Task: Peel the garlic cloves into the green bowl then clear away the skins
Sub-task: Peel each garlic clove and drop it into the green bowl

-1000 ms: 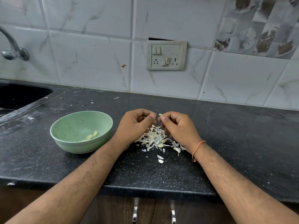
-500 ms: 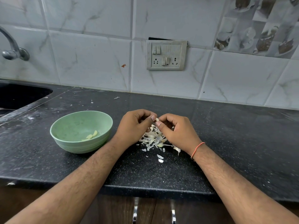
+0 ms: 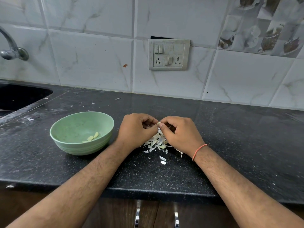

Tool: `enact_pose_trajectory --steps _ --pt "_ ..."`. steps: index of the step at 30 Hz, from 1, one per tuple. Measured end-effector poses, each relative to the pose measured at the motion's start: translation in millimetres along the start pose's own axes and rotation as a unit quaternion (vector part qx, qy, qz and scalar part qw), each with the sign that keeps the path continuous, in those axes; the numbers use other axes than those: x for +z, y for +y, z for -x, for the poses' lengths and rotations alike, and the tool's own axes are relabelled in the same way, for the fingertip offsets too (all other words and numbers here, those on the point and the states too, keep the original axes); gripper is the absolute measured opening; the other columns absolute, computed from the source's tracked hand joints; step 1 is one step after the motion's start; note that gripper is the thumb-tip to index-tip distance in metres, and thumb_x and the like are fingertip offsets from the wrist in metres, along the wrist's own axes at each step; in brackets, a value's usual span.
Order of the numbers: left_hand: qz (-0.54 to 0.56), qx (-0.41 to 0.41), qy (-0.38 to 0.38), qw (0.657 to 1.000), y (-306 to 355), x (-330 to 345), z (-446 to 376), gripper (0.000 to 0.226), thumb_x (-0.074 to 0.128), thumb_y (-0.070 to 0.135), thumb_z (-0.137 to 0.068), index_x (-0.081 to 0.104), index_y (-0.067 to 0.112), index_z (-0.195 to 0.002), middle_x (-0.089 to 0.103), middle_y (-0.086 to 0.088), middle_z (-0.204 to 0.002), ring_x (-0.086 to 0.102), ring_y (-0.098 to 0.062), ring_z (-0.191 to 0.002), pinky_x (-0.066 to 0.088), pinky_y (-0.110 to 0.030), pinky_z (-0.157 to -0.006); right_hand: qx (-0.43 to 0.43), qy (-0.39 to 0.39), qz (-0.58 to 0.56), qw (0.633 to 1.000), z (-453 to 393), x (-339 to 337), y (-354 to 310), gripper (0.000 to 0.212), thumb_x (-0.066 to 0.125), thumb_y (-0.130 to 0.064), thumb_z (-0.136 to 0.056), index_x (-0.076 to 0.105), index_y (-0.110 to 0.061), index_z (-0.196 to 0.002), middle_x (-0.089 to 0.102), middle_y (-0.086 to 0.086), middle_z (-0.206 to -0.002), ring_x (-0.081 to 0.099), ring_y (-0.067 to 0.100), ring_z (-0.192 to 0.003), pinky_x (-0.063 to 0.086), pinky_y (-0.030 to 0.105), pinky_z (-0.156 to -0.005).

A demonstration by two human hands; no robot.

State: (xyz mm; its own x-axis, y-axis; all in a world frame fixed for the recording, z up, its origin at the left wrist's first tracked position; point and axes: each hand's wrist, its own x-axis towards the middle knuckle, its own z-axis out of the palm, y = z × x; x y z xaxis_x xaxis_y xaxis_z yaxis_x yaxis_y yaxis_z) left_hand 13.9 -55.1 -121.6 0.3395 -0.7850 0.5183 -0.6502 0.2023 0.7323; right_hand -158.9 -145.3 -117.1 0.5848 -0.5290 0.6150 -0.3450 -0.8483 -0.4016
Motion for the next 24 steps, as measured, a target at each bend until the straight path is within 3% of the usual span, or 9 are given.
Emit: enact_pose_trajectory --steps 8,17,24 --pt "-0.024 -0.029 0.009 0.999 -0.4 2.4 -0.9 0.008 0.085 0.034 -0.079 0.079 0.028 -0.077 0.074 0.015 -0.068 0.068 0.001 -0.063 0.051 -0.011 -0.061 -0.031 -0.015 0.039 0.999 -1.0 4.1 -2.4 0.018 0.061 -0.039 -0.099 0.077 -0.031 -0.097 0.07 -0.015 -0.08 0.066 0.008 -0.076 0.056 0.039 -0.069" --pt "-0.054 -0.016 -0.007 0.998 1.9 -0.3 0.5 0.005 0.084 0.029 -0.077 0.08 0.027 -0.075 0.073 0.016 -0.066 0.069 0.002 -0.065 0.055 -0.013 -0.064 -0.049 -0.038 0.1 0.993 -0.4 1.3 -7.6 0.028 0.048 -0.045 -0.096 0.072 -0.029 -0.093 0.064 -0.013 -0.079 0.059 0.011 -0.071 0.053 0.039 -0.064" --pt "-0.07 0.005 -0.005 0.997 1.0 -0.5 1.2 0.004 0.083 0.028 -0.078 0.08 0.027 -0.076 0.072 0.016 -0.065 0.069 0.002 -0.065 0.056 -0.015 -0.064 -0.05 -0.044 0.099 0.993 -0.1 0.0 -7.6 0.019 0.057 -0.038 -0.099 0.072 -0.028 -0.094 0.061 -0.015 -0.078 0.056 0.009 -0.07 0.052 0.036 -0.064"
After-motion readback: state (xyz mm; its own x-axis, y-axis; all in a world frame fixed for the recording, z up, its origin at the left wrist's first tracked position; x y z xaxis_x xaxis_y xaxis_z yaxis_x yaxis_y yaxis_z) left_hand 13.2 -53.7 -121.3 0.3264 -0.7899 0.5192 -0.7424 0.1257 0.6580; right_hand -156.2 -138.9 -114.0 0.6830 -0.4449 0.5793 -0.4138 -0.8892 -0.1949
